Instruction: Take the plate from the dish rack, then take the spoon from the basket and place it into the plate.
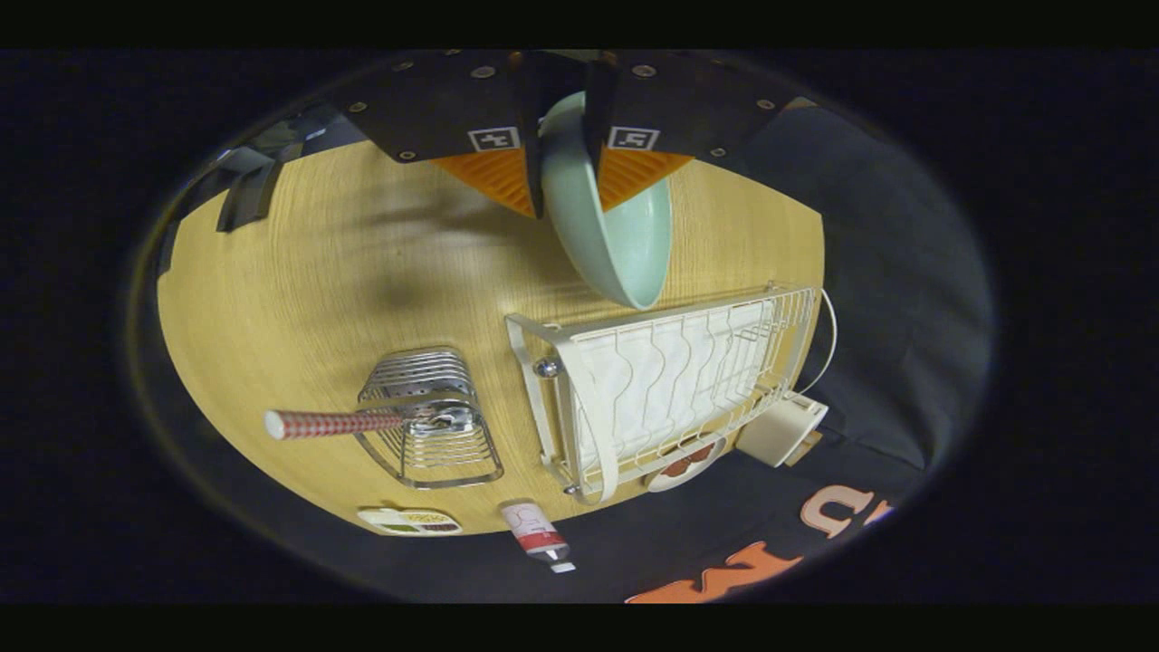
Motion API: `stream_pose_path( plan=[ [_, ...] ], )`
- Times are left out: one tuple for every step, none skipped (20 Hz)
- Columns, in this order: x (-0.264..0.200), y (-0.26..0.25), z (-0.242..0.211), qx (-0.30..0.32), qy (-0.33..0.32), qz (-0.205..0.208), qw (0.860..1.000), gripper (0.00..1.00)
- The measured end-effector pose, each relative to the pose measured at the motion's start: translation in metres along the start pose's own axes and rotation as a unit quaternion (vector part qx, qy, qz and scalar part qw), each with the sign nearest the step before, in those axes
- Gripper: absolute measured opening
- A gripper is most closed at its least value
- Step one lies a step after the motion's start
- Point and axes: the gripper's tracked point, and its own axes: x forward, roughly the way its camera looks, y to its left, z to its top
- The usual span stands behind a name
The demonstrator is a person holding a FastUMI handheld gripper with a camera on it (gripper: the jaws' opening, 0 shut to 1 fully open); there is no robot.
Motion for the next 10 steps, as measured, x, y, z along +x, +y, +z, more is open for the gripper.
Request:
stream_pose_path(
  plan=[
    [0.003, -0.001, -0.001, 0.011, 0.000, 0.006, 1.000, 0.21],
    [0.006, -0.002, -0.003, 0.025, 0.000, 0.015, 1.000, 0.21],
    [0.010, -0.003, -0.003, 0.036, 0.000, 0.022, 0.999, 0.21],
    [0.013, -0.005, -0.005, 0.046, -0.001, 0.029, 0.999, 0.21],
    [0.016, -0.007, -0.005, 0.056, -0.001, 0.034, 0.998, 0.23],
    [0.019, -0.010, -0.006, 0.066, 0.000, 0.031, 0.997, 0.24],
    [0.022, -0.016, -0.008, 0.071, 0.001, 0.026, 0.997, 0.26],
    [0.024, -0.020, -0.010, 0.079, 0.000, 0.021, 0.997, 0.27],
    [0.027, -0.020, -0.012, 0.084, -0.001, 0.024, 0.996, 0.30],
    [0.029, -0.021, -0.015, 0.089, -0.003, 0.023, 0.996, 0.32]
  ],
)
